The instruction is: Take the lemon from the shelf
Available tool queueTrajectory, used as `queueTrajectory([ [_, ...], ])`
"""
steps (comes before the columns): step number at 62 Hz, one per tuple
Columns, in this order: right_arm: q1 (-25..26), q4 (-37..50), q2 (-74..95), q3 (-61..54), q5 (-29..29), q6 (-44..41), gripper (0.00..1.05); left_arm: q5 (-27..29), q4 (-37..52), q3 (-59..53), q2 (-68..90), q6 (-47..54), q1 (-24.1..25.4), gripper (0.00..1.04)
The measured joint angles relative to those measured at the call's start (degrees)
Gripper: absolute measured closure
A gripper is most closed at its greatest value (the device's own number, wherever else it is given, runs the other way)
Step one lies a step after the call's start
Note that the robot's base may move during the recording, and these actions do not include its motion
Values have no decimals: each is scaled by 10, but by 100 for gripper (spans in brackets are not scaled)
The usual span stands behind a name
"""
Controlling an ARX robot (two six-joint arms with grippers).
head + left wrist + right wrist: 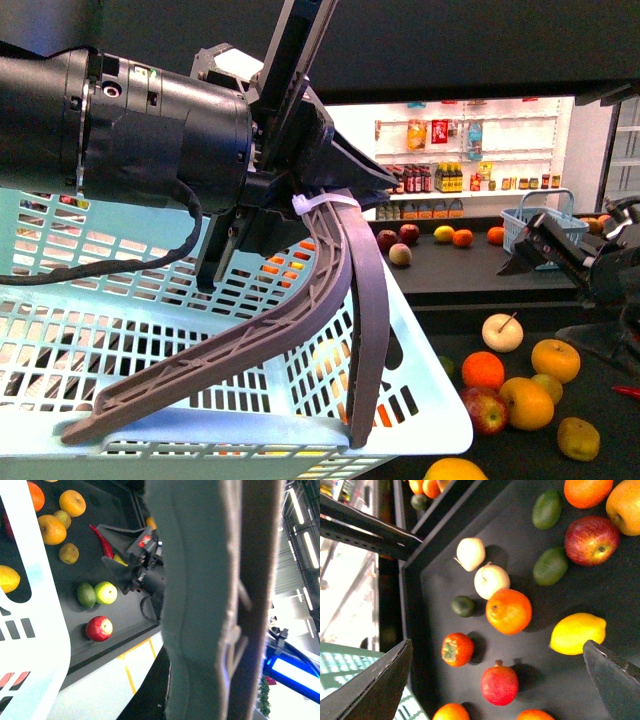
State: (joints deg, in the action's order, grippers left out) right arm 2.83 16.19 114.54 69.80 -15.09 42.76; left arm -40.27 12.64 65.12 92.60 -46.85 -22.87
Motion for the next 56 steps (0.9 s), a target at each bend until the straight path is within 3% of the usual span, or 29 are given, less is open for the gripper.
queueTrajectory([
  [14,0,3,120,50,-12,-177,2,1,0,0,0,0,0,97],
  [32,23,6,197,71,-104,-492,2,0,0,0,0,0,0,97],
  [47,26,-97,250,123,-165,-774,2,1,0,0,0,0,0,97],
  [56,26,-156,291,153,-166,-907,2,1,0,0,0,-1,0,97],
])
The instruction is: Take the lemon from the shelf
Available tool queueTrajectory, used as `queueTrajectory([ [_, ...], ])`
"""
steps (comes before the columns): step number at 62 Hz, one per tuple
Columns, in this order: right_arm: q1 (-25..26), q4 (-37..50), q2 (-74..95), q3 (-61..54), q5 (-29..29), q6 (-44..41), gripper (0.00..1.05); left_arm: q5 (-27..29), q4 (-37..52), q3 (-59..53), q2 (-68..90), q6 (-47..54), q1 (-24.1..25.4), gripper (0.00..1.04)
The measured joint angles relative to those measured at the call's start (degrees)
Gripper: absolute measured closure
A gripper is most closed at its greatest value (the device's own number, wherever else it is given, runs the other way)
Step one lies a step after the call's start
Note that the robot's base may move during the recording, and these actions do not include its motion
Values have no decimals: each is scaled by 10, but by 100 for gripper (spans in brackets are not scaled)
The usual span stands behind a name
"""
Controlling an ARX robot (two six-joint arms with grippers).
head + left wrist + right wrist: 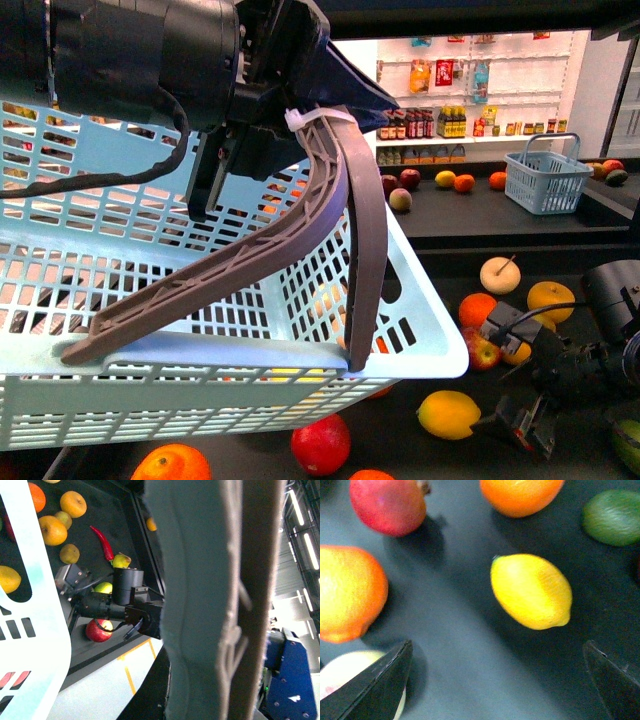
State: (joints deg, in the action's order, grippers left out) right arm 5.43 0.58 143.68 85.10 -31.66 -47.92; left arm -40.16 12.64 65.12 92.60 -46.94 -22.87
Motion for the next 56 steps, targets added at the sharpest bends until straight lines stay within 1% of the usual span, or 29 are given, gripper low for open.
queueTrajectory([
  [3,0,-3,19,12,-3,-50,2,0,0,0,0,1,0,97],
  [9,-1,12,46,28,-13,-93,2,0,0,0,0,0,0,97],
  [21,-9,23,92,87,-34,-130,2,0,0,0,0,0,0,97],
  [28,-19,25,129,144,-38,-135,2,0,0,0,0,0,0,97],
  [36,-23,0,165,197,-40,-137,2,0,0,0,0,0,0,97],
  [56,-22,-44,224,293,-48,-141,2,0,0,0,0,0,0,97],
])
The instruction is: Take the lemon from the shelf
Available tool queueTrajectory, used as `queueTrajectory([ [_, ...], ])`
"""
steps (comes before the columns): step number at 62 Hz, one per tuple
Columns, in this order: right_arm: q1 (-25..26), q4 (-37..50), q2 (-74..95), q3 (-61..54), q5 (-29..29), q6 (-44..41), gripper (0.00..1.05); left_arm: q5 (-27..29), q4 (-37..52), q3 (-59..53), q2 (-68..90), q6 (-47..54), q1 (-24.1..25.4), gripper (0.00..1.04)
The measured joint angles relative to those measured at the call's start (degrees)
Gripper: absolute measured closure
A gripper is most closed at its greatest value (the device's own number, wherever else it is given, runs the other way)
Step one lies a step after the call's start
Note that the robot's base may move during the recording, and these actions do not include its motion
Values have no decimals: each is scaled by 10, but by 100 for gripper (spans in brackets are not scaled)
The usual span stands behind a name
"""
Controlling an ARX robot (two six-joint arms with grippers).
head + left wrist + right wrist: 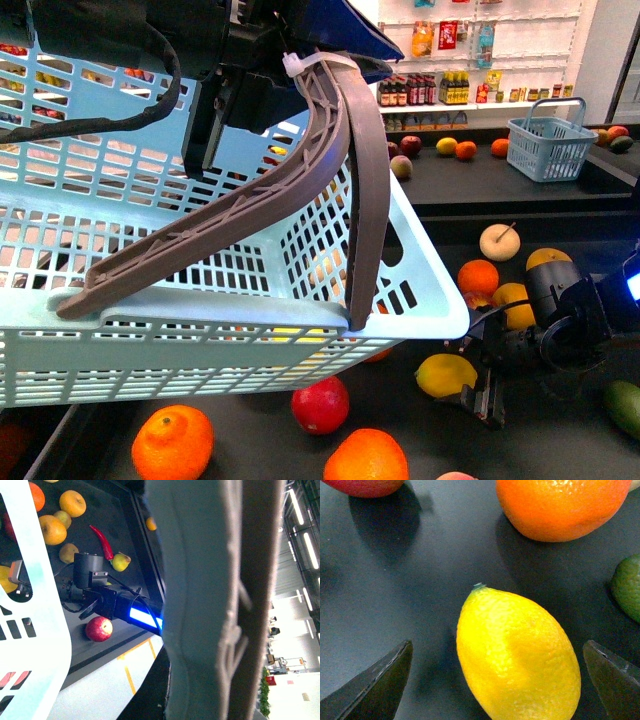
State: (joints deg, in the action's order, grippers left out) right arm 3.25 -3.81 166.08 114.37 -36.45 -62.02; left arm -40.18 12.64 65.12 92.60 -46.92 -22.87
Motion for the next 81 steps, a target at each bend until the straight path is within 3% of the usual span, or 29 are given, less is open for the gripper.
queueTrajectory([
  [27,-2,3,58,43,-13,19,3,0,0,0,0,0,0,97],
  [42,-1,49,44,15,-21,56,35,0,0,0,0,0,0,97],
  [47,1,85,21,-25,-16,74,39,1,0,0,0,0,0,97],
  [64,29,243,-124,-200,0,148,40,0,0,0,0,0,0,97],
  [74,63,400,-275,-334,32,276,40,0,0,0,0,0,0,97],
  [81,70,454,-373,-406,22,356,40,0,0,0,0,0,0,97],
])
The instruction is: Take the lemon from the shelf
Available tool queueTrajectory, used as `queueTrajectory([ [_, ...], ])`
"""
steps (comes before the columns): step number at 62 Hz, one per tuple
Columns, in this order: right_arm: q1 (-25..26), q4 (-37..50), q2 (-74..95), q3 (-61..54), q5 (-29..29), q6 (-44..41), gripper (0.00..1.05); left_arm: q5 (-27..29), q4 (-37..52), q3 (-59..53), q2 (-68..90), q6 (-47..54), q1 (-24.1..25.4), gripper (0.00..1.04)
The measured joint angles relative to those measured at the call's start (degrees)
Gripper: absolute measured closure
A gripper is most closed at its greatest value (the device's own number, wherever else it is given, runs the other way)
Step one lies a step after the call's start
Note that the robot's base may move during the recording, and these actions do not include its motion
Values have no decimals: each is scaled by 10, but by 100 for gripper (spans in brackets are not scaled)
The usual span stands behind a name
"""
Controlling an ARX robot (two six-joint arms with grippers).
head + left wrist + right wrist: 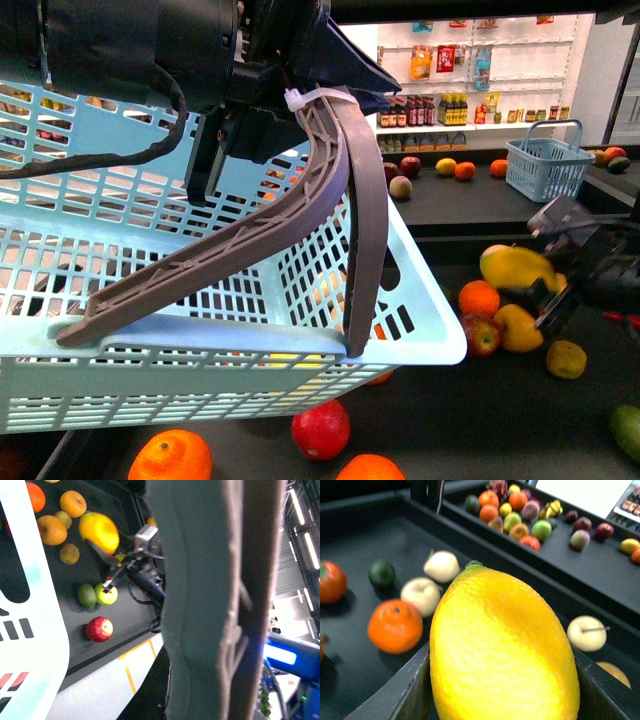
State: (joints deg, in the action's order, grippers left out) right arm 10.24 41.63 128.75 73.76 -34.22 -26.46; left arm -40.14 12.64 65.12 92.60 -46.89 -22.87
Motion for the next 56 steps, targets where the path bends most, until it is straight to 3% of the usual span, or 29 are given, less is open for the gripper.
queueTrajectory([
  [8,-17,29,-110,-70,-26,92,41,-2,0,0,0,0,0,97],
  [18,-75,41,-209,-146,-49,166,41,0,0,0,0,0,0,97],
  [32,-158,27,-265,-224,-57,173,41,0,0,0,0,0,0,97],
  [49,-214,-4,-269,-246,-32,165,41,-1,0,0,0,0,0,97],
  [56,-226,-3,-260,-243,-16,171,17,-1,0,0,0,0,0,97],
])
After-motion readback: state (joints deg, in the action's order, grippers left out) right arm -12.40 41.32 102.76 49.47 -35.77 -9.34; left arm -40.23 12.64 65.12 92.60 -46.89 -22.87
